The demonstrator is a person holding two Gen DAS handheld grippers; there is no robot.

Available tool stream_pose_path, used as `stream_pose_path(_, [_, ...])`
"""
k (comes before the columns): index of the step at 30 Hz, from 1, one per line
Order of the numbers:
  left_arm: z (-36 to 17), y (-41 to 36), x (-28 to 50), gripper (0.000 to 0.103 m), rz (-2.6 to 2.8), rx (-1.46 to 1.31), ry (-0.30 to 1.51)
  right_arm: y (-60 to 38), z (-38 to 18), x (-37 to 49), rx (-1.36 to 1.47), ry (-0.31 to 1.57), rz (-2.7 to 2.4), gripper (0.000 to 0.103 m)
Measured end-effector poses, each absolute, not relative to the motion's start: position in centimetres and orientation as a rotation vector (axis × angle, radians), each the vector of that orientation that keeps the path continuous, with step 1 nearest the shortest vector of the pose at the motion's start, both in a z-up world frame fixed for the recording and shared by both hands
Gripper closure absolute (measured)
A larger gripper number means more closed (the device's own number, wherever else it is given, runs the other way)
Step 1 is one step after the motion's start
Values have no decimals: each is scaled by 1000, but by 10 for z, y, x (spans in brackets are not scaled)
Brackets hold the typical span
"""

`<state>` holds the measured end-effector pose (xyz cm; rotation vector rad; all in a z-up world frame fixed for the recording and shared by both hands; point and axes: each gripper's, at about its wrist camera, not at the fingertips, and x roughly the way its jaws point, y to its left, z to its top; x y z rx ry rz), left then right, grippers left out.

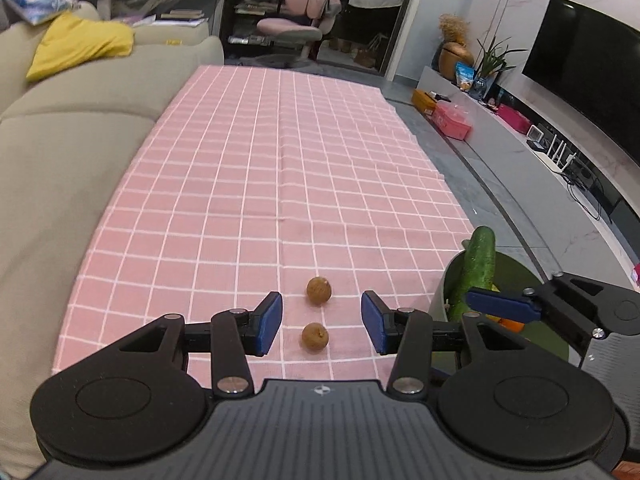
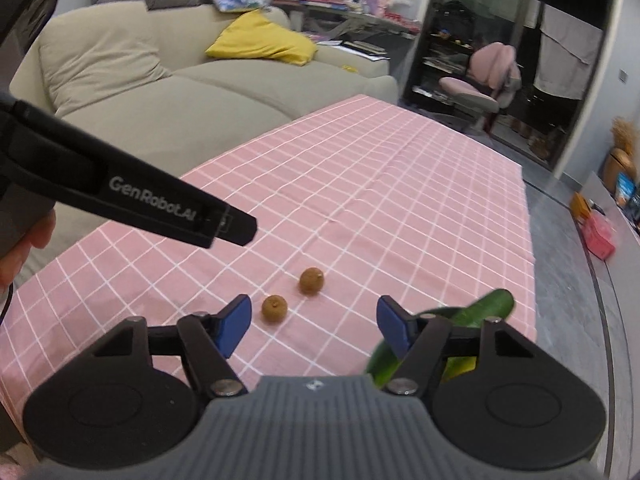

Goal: Organize fruits
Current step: 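Move both grippers back to the last two brown fruits on the cloth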

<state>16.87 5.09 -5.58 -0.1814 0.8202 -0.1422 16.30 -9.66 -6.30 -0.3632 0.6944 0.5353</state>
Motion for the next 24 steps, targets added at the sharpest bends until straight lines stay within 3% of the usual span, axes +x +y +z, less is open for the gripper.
stream_pose_path(8, [-80, 58, 184, 62, -151, -210, 886, -86, -91, 191, -425, 790, 578, 60])
stream_pose_path(11, [-93, 58, 191, 67, -154, -214, 920, -86, -100, 200, -424, 808, 574, 62])
stream_pose_path(17, [-122, 60, 200, 67, -155, -246, 975, -87, -111, 219, -375, 839, 554, 74])
stream_pose_path(24, [-138, 47, 208, 70, -195, -199, 996, -94, -114, 235, -349, 838, 556, 75])
